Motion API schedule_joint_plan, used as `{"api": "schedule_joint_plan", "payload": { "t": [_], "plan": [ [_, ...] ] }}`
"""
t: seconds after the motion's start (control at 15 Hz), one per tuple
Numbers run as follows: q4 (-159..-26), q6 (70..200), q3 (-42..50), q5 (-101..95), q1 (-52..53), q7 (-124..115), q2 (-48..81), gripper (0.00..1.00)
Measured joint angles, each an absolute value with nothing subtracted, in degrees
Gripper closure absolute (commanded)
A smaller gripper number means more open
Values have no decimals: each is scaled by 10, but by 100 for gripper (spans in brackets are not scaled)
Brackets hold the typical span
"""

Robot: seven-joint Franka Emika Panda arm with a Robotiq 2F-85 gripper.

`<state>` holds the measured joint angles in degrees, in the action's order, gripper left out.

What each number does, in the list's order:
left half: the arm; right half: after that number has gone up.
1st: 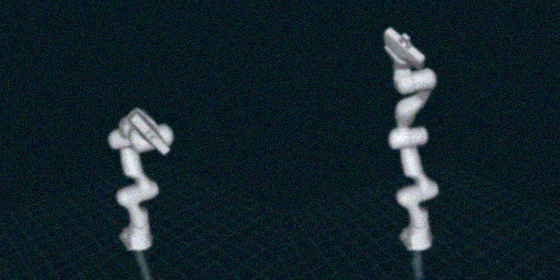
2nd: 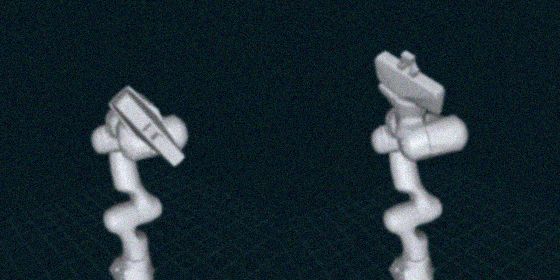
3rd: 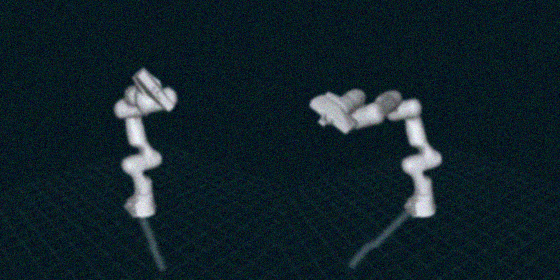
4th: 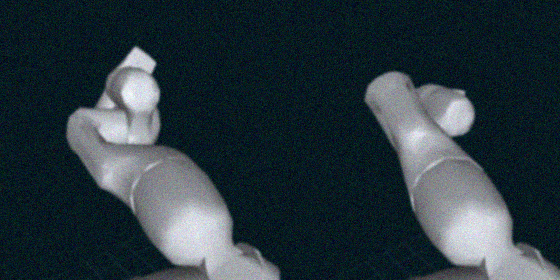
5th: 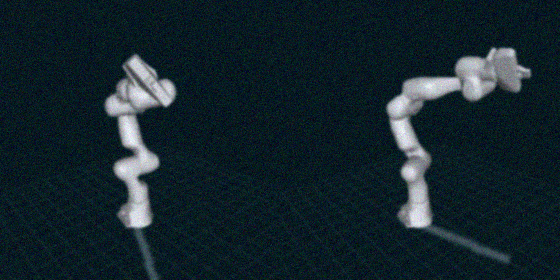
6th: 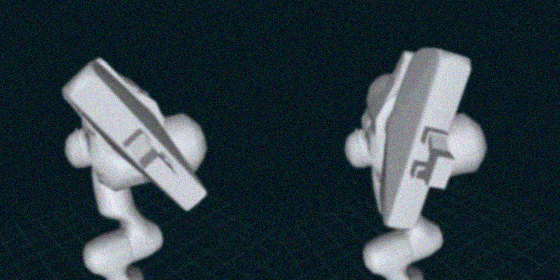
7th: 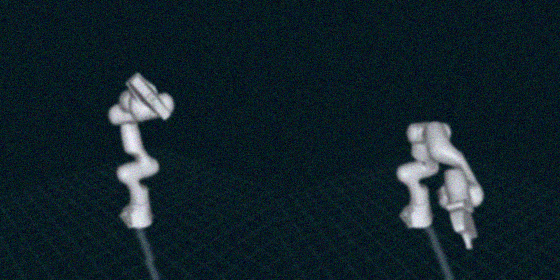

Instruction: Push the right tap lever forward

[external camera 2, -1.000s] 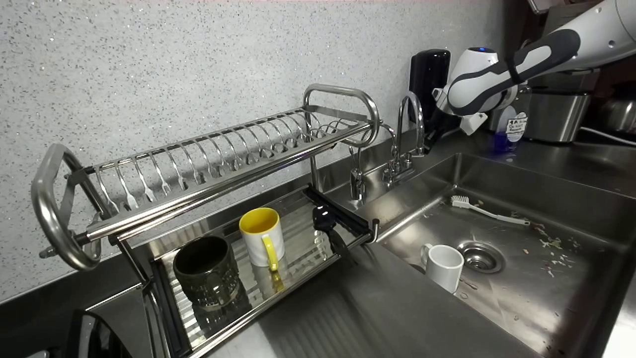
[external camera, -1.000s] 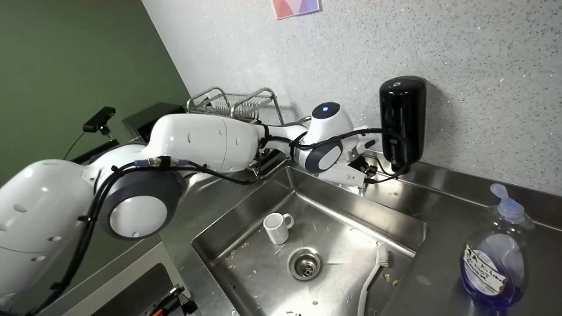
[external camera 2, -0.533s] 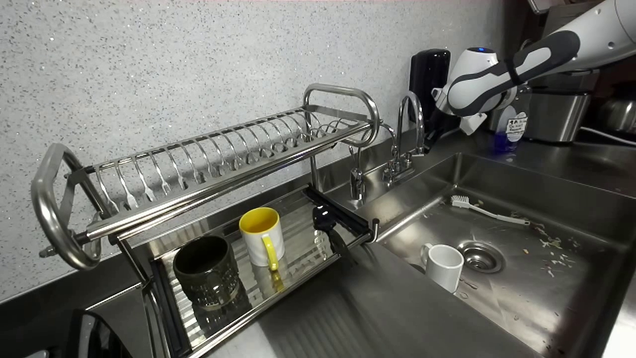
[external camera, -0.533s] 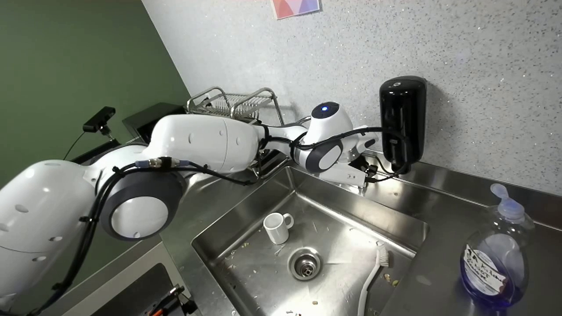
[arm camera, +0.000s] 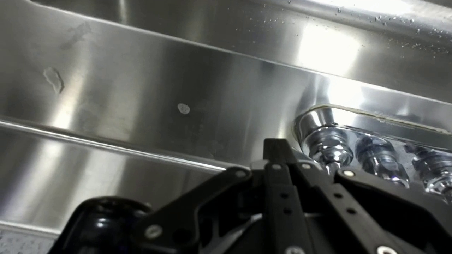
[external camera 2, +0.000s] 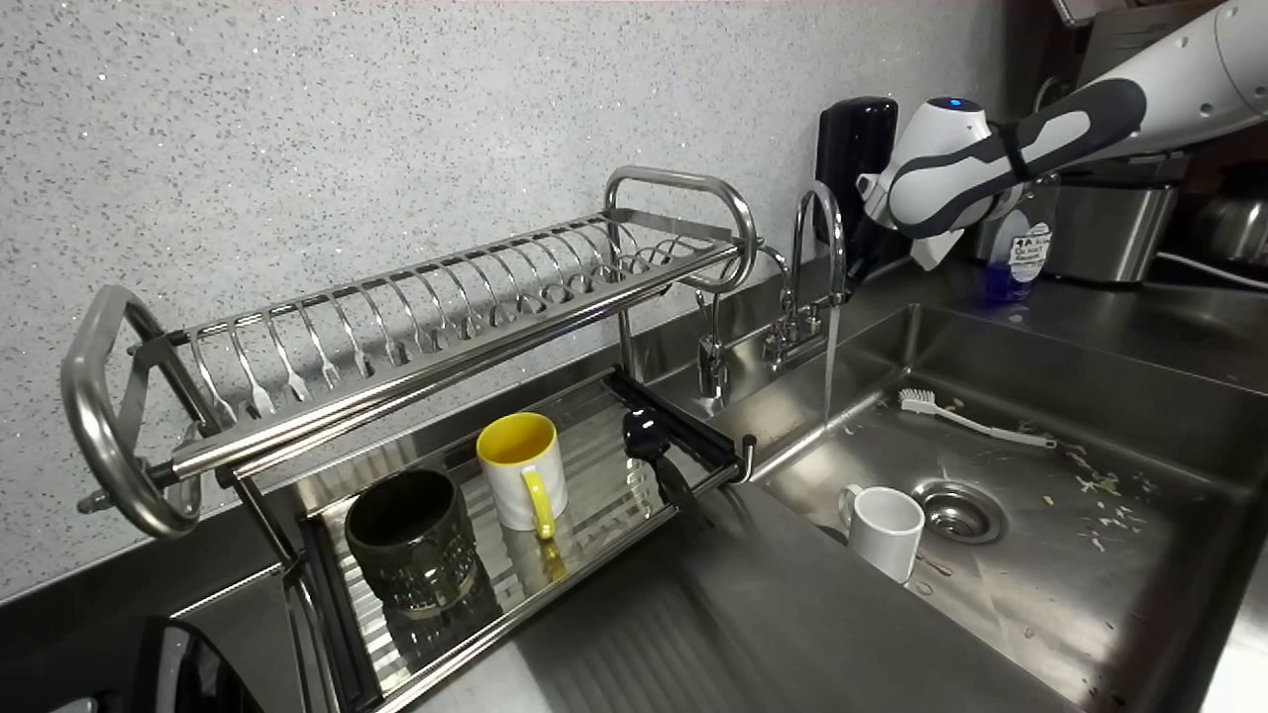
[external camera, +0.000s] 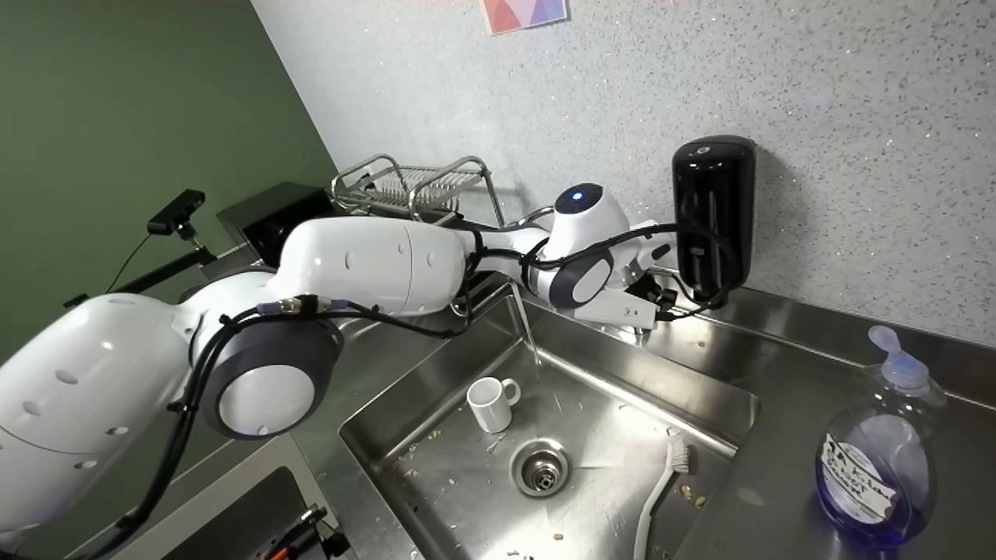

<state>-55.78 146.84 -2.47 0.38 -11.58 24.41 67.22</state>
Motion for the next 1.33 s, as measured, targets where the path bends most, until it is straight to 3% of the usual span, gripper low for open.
{"api": "schedule_joint_plan", "payload": {
  "t": [0.73, 1.33],
  "plan": [
    [-540, 1470, -26, 15, -116, 234, 680, 100],
    [-719, 1467, -30, 31, -127, 208, 530, 100]
  ]
}}
